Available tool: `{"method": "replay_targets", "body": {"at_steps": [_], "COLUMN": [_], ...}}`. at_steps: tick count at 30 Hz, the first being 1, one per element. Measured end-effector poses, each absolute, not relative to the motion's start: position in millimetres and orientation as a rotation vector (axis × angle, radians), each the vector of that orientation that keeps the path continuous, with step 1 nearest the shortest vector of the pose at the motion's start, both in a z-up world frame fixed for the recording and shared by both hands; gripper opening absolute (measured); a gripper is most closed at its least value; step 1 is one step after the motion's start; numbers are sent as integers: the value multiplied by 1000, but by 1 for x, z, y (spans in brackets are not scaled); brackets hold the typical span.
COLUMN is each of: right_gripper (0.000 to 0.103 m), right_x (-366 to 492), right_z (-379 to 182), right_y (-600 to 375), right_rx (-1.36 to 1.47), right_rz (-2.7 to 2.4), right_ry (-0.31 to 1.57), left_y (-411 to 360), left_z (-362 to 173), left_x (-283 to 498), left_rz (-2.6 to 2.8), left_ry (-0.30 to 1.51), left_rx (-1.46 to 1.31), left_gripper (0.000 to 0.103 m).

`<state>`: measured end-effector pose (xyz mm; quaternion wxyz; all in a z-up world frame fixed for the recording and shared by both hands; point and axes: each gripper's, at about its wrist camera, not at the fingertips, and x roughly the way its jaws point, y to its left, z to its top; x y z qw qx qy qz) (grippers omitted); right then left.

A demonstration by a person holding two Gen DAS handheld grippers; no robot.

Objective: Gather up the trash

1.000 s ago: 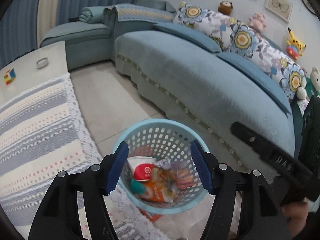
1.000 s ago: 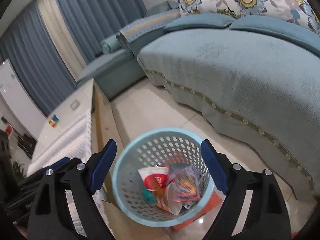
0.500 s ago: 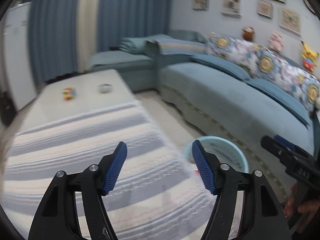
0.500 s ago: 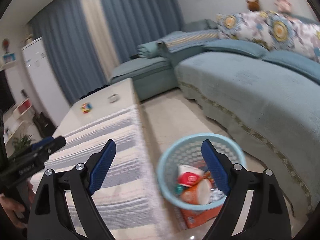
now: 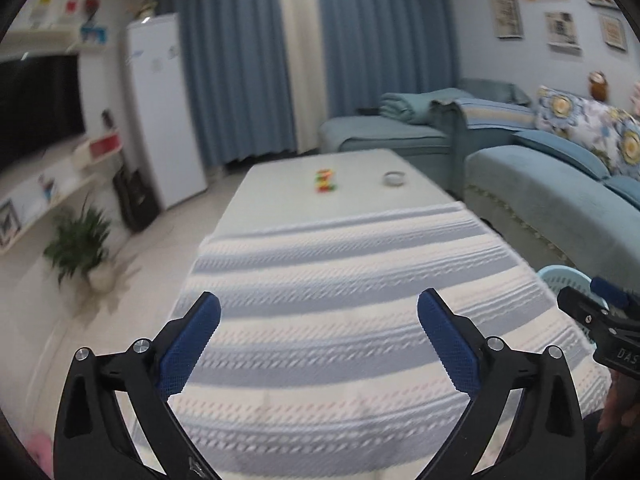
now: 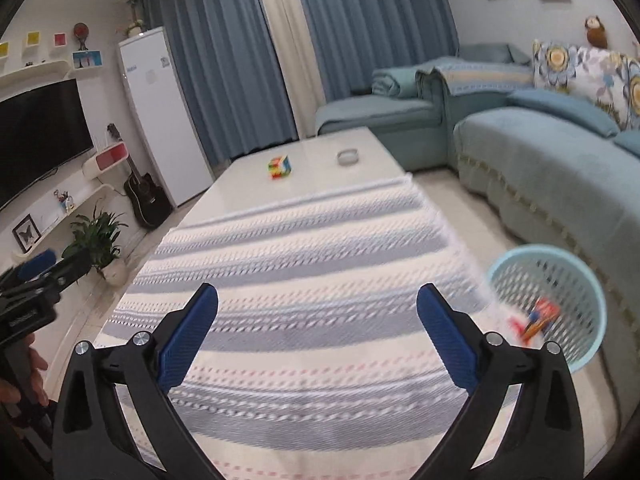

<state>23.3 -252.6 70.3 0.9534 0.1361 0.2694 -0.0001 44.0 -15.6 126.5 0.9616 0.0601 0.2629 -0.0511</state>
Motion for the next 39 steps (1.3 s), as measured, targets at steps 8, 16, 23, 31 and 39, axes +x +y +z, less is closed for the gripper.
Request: {"method": "replay_targets", "body": {"at_steps": [8,16,23,31,39], "right_gripper": [95,95,95,95,95], "right_x": [25,18,17,21,26], "right_z": [13,3,-7,-10,-18], "right_y": [-202,-200,-207,-205,-197], "right_rx": [143,121,187,198,177], "right_rz": [18,-6,-31,-34,2], "right_ry": [530,509,548,568,603], "left_y": [25,34,51,42,29], "left_z": [63,17,4,-1,-5], "left_x": [44,48,47,43,38], "left_rz": [-107,-109,-123,-76,-117], "left_ry": [526,552,592,587,593], "left_rx": [145,92,17,103,146], "left_gripper": [95,95,96,96,96]}}
